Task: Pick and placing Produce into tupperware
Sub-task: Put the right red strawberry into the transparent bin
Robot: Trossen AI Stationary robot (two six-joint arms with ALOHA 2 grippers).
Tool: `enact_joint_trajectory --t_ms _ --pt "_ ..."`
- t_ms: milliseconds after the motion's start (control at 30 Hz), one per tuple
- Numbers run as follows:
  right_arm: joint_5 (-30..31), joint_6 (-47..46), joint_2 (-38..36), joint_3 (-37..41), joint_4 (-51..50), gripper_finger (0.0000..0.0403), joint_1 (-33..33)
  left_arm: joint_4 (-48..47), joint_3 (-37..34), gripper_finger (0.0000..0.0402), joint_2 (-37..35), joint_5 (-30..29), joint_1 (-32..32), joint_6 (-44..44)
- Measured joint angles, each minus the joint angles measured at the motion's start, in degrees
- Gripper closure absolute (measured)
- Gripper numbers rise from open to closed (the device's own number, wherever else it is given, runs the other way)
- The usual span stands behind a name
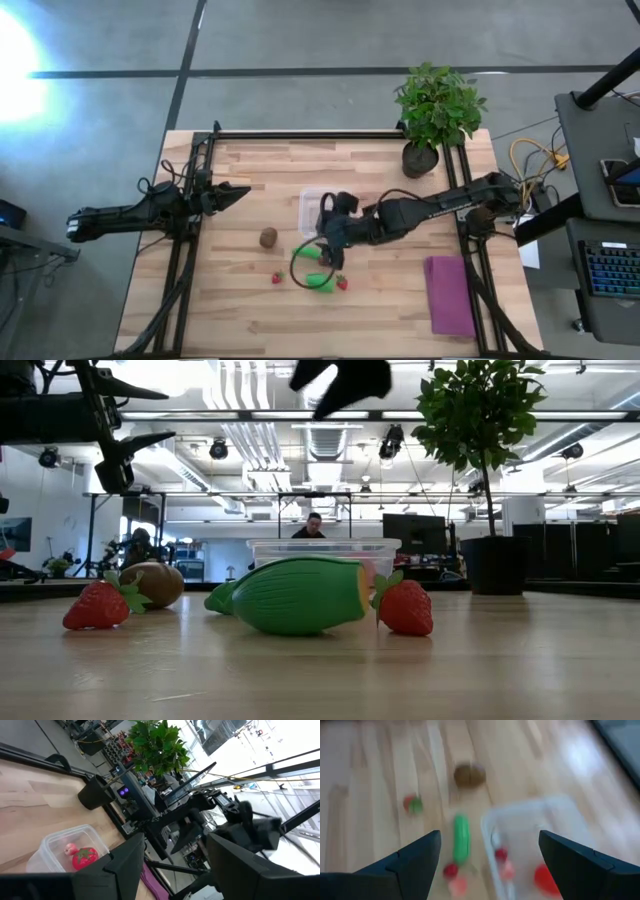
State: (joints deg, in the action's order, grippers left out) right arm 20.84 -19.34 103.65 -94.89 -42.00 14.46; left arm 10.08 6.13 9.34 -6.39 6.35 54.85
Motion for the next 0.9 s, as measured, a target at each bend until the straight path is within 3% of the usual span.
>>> enact_joint_trajectory --t_ms 133,233,467,900 --pt "-3.0 -9.2 0.4 -1.8 -9.9 0.0075 1.2 0.0 0.0 0.0201 0.0 0.0 0.0 0.0" --pt "-5.2 -13.5 1.4 -2.4 -11.9 0.0075 2.4 0.0 0.0 0.0201 0.0 0.0 0.0 0.0" --pt "-12.3 -14.6 6.4 -2.7 -12.2 0.0075 3.9 -0.1 0.0 0.0201 -0.1 0.0 0.0 0.0" --pt "-14.9 -13.8 14.6 -1.5 -14.7 0.0076 8.6 0.0 0.0 0.0201 0.0 0.0 0.0 0.0"
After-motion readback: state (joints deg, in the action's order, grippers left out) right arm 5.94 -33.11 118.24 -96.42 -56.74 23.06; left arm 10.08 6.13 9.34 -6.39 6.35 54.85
